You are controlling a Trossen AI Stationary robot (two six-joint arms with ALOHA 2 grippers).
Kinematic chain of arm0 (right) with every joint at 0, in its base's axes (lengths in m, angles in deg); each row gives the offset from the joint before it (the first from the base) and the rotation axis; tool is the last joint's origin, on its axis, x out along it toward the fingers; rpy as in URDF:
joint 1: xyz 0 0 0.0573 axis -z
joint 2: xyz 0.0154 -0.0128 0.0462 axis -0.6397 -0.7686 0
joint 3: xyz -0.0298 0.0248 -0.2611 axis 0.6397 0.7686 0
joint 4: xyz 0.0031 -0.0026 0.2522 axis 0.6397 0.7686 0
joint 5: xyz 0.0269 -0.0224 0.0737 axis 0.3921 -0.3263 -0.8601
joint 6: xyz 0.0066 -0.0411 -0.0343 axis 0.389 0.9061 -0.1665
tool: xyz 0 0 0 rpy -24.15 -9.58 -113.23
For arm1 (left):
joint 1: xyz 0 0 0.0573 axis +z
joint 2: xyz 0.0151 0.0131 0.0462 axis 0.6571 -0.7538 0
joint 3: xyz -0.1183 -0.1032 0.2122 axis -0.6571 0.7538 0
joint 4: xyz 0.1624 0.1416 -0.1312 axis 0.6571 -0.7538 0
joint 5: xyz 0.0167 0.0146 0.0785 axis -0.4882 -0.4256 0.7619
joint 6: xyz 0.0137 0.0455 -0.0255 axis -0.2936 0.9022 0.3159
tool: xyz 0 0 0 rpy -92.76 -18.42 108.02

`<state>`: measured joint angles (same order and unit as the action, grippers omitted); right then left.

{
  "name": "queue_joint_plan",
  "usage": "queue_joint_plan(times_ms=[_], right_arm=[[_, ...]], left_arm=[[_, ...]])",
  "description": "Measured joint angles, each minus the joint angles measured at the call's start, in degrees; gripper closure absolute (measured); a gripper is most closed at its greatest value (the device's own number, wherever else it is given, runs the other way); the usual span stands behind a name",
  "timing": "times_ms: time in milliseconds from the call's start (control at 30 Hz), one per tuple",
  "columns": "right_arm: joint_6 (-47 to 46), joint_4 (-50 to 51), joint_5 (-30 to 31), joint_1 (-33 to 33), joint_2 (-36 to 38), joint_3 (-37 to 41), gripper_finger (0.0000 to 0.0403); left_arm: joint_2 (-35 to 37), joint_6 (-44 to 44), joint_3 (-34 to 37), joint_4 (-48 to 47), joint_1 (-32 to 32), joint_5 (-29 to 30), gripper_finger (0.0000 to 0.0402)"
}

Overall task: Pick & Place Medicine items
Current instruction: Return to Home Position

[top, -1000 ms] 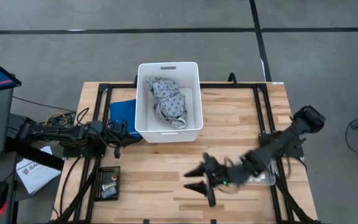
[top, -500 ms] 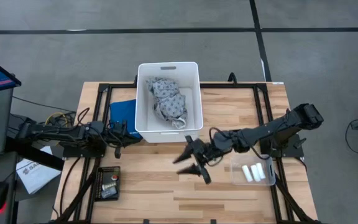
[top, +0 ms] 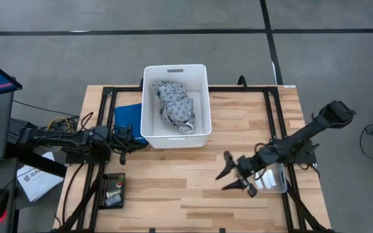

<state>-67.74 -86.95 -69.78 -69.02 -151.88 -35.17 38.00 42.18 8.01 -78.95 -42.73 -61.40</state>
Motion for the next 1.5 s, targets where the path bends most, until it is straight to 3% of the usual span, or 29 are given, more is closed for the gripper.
queue_joint_plan(times_ms=[267,700,967,1500], right_arm=[[7.9,2.4,4.9,3.2,14.4,12.2,0.0210],[11.2,4.6,0.2,12.7,29.6,25.0,0.0210],[15.5,7.3,0.2,16.2,36.2,28.4,0.0210],[17.2,31.6,0.2,20.1,56.5,28.5,0.0210]], left_arm=[[0.0,0.0,0.0,0.0,0.0,0.0,0.0402],[0.0,0.0,0.0,0.0,0.0,0.0,0.0402],[0.0,0.0,0.0,0.0,0.0,0.0,0.0401],[0.0,0.0,0.0,0.0,0.0,0.0,0.0401]])
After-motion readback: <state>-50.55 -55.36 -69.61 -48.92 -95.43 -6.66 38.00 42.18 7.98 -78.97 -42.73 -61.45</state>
